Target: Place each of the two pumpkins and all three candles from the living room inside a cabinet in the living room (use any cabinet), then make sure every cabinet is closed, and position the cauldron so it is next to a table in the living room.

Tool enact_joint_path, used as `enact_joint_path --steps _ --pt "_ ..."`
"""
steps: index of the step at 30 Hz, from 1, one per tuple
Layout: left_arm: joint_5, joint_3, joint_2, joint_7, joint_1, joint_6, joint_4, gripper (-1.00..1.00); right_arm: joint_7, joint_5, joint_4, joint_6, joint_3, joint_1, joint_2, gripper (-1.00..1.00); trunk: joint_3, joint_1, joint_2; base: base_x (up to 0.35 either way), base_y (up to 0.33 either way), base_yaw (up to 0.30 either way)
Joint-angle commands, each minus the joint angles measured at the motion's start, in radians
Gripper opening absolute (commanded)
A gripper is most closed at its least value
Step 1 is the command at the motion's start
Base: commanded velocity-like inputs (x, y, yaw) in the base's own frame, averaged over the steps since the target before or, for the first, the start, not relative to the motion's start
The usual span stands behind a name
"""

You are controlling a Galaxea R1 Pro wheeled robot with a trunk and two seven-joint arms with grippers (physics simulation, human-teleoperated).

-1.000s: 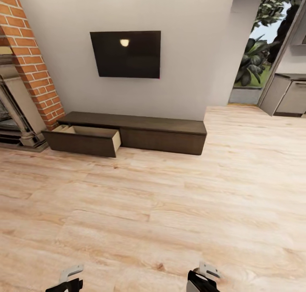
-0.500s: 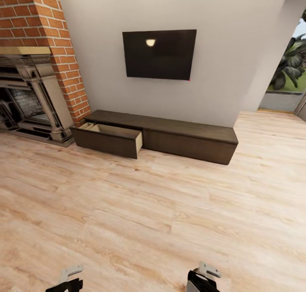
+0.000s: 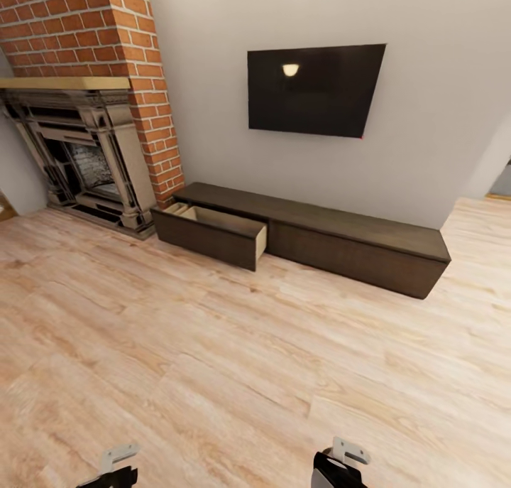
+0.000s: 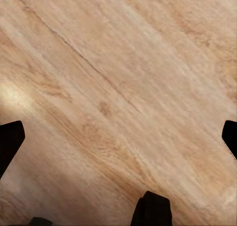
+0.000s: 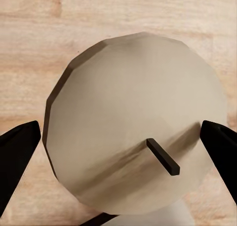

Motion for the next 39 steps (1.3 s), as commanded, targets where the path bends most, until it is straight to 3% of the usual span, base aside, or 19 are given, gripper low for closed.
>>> enact_joint_path --steps 1,39 --pt "0.000 0.000 0.000 0.000 0.000 -0.005 0.003 1.00 0.002 0.001 0.000 -0.001 0.001 0.000 0.000 -1.00 0.000 0.000 0.000 0.283 -0.043 0.138" --pt "0.000 0.000 -0.003 0.000 0.000 -0.015 0.008 1.00 0.002 0.001 0.000 -0.001 0.001 0.000 0.000 -1.00 -0.001 0.000 0.000 0.304 0.102 0.006"
